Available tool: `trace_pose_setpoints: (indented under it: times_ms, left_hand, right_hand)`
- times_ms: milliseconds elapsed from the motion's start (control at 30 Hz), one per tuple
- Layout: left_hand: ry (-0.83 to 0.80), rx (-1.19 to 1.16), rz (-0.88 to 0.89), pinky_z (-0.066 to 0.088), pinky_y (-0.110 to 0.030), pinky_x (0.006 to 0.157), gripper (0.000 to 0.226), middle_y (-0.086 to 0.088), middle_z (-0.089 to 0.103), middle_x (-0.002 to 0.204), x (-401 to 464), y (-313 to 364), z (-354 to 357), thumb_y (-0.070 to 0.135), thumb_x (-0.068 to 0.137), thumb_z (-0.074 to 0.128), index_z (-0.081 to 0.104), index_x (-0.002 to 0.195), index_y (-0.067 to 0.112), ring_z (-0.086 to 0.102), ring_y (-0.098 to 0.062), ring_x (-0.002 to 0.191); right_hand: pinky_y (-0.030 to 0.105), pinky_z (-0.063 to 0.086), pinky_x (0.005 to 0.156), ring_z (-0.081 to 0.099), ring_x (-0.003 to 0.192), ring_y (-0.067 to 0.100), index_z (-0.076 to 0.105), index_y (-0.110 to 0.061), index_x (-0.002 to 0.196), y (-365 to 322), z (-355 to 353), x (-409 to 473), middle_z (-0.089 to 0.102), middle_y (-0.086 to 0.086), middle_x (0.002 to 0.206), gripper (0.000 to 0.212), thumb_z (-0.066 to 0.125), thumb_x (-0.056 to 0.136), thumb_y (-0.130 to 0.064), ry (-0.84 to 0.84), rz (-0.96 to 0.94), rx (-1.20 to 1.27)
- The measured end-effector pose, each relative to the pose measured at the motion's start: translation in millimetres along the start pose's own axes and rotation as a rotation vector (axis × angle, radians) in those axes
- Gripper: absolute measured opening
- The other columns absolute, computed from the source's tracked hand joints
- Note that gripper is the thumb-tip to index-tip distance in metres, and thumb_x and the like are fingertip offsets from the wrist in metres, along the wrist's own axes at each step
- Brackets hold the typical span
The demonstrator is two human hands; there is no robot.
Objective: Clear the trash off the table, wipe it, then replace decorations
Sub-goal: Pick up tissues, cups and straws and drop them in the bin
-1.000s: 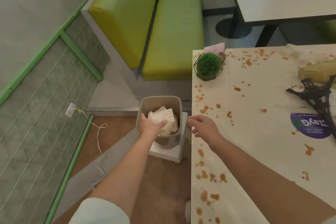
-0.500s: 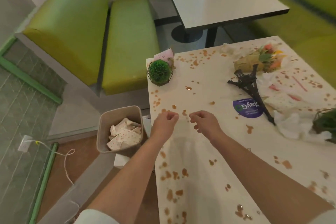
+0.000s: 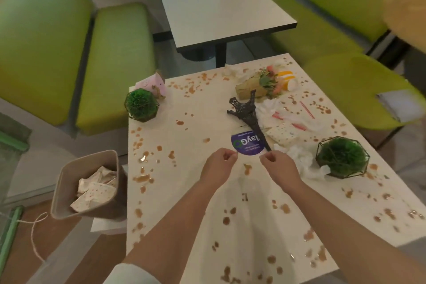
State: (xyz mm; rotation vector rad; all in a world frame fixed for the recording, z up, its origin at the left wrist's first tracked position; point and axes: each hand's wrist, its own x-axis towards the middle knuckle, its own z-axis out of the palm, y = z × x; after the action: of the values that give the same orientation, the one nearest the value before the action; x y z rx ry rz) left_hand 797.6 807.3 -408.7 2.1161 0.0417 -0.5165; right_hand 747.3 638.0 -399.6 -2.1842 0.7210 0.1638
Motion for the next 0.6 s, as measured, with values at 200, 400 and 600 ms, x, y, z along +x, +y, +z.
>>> trace_pose_setpoints:
  times_ms: [200,400,600]
  left_hand:
    - [-0.087,0.012,0.009,0.049,-0.028,0.084,0.012,0.009,0.065,0.091,4,16,68,0.035,0.095,0.058,0.065,0.099,0.026,0.063,-0.013,0.089]
    - [-0.136,0.013,0.003,0.047,-0.028,0.089,0.011,0.014,0.062,0.092,2,24,104,0.032,0.096,0.058,0.066,0.102,0.027,0.059,-0.009,0.089]
    - [-0.137,0.013,-0.008,0.046,-0.028,0.087,0.019,0.02,0.057,0.089,0,29,115,0.031,0.096,0.057,0.067,0.109,0.021,0.059,-0.009,0.091]
  right_hand:
    - [0.029,0.052,0.083,0.058,0.094,0.015,0.062,-0.026,0.122,52,-46,29,0.043,-0.002,0.133,0.032,0.065,0.091,-0.021,0.107,-0.122,-0.327]
    - [0.036,0.042,0.098,0.045,0.122,0.024,0.032,-0.034,0.148,84,-64,52,0.036,0.0,0.143,0.063,0.061,0.092,-0.025,-0.109,-0.32,-0.763]
    - [0.034,0.035,0.097,0.044,0.121,0.023,0.047,-0.025,0.136,101,-61,57,0.045,0.001,0.13,0.039,0.051,0.098,-0.032,-0.081,-0.398,-0.869]
